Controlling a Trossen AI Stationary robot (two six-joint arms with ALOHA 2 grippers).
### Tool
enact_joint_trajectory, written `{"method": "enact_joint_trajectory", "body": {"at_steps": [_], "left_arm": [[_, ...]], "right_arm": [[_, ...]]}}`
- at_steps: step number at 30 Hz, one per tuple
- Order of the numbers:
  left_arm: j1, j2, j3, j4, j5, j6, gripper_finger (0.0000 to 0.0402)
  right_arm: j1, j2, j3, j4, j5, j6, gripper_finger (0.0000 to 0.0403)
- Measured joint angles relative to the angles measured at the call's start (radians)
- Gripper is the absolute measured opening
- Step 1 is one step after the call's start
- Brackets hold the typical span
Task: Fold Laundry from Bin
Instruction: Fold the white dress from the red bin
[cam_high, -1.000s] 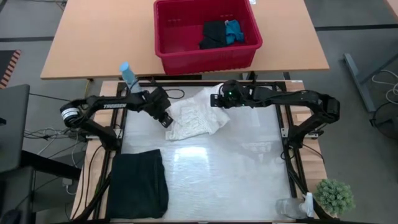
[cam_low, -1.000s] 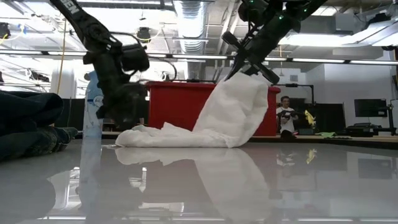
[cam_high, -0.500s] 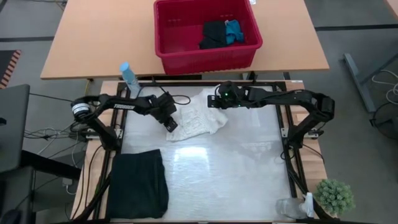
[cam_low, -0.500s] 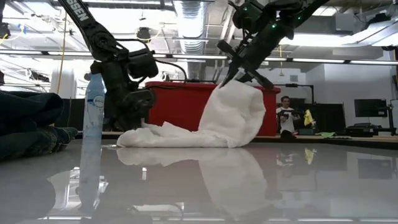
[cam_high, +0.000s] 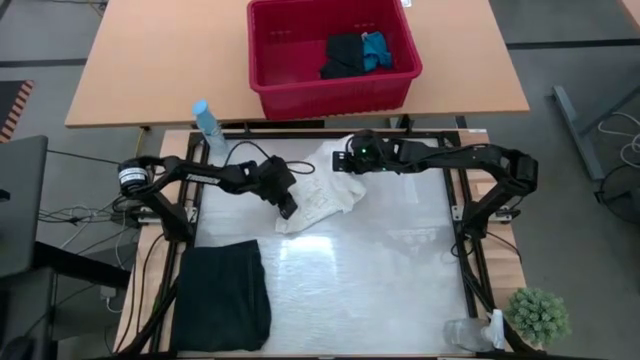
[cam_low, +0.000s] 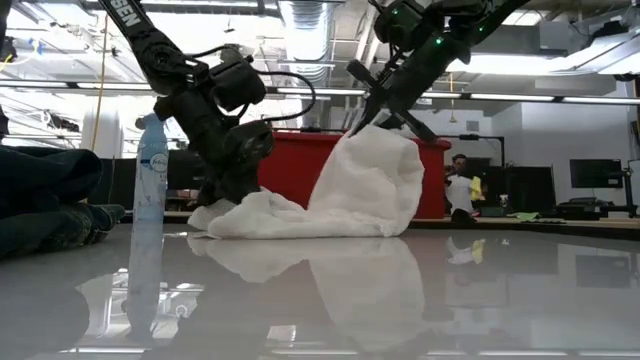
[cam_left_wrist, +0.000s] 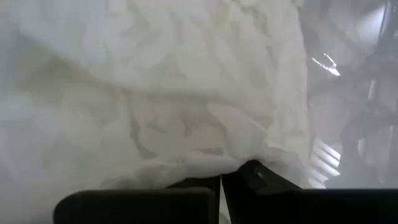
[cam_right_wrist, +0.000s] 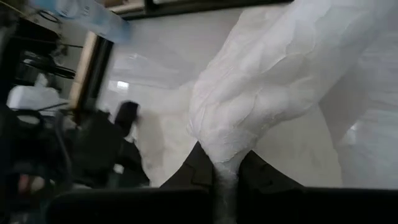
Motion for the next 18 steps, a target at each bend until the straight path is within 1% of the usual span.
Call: {"method": "enact_joint_trajectory", "body": {"at_steps": [5, 7, 10, 12, 15, 18], "left_arm": [[-0.021, 0.014, 0.002, 0.016, -0.017, -0.001, 0.0], [-0.03, 0.033, 0.003, 0.039, -0.018, -0.003, 0.0], [-0.034, 0.063, 0.004, 0.062, 0.009, -0.019, 0.0], [-0.04, 0.085, 0.014, 0.067, 0.02, -0.024, 0.0], [-0.043, 0.095, 0.017, 0.061, 0.039, -0.018, 0.0], [-0.043, 0.091, 0.016, 0.059, 0.027, -0.017, 0.0]], "right_arm": [[0.021, 0.01, 0.0, 0.054, -0.001, 0.008, 0.0047], [0.032, 0.032, 0.001, 0.076, -0.004, 0.022, 0.0047], [0.057, 0.095, 0.012, 0.11, -0.01, 0.035, 0.0047], [0.071, 0.141, 0.049, 0.113, -0.028, 0.032, 0.0047], [0.093, 0.216, 0.145, 0.107, -0.043, 0.002, 0.0047], [0.102, 0.29, 0.248, 0.087, -0.072, -0.016, 0.0047]]}}
